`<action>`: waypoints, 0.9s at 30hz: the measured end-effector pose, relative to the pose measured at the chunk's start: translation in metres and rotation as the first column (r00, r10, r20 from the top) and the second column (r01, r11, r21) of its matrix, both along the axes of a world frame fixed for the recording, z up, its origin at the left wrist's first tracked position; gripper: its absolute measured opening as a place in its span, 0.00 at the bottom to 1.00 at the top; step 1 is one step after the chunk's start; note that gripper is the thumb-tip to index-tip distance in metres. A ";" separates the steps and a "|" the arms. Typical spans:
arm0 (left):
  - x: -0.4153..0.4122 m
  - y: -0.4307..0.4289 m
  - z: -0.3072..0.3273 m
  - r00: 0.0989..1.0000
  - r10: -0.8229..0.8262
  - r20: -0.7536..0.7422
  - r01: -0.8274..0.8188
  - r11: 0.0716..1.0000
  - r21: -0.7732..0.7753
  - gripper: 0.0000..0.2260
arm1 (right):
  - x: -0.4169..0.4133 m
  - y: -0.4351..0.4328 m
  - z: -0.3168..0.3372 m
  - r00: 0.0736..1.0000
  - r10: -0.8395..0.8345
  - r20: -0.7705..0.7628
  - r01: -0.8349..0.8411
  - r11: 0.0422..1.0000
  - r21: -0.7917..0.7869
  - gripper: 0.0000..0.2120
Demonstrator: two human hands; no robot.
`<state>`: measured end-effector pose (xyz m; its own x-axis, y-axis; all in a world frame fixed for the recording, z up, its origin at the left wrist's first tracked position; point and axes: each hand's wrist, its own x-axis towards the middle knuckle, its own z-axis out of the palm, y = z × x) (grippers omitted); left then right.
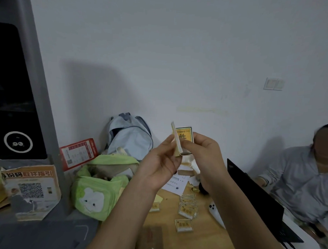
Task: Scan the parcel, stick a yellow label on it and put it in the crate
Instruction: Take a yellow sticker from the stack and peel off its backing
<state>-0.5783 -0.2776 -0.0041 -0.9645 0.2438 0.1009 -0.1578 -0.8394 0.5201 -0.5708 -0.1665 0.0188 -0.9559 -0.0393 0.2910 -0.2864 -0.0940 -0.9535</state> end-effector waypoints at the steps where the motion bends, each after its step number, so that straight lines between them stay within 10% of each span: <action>1: -0.003 -0.003 -0.001 0.999 0.048 0.016 -0.047 0.998 -0.040 0.09 | 0.000 0.002 0.000 0.999 -0.037 -0.021 0.038 0.999 0.033 0.05; 11: -0.061 -0.049 -0.037 0.874 0.362 0.323 -0.364 0.930 -0.057 0.07 | 0.002 0.019 0.004 0.960 -0.191 -0.204 0.202 0.979 0.036 0.12; 27: -0.157 -0.065 -0.212 0.593 0.489 0.640 -0.248 0.867 -0.432 0.04 | -0.108 0.012 -0.087 0.968 -0.109 0.227 -0.005 0.892 0.452 0.15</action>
<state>-0.7356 -0.3424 -0.2161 -0.7096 -0.2504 -0.6586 -0.2834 -0.7543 0.5922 -0.6788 -0.1545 -0.0680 -0.9982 -0.0585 0.0164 -0.0367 0.3656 -0.9300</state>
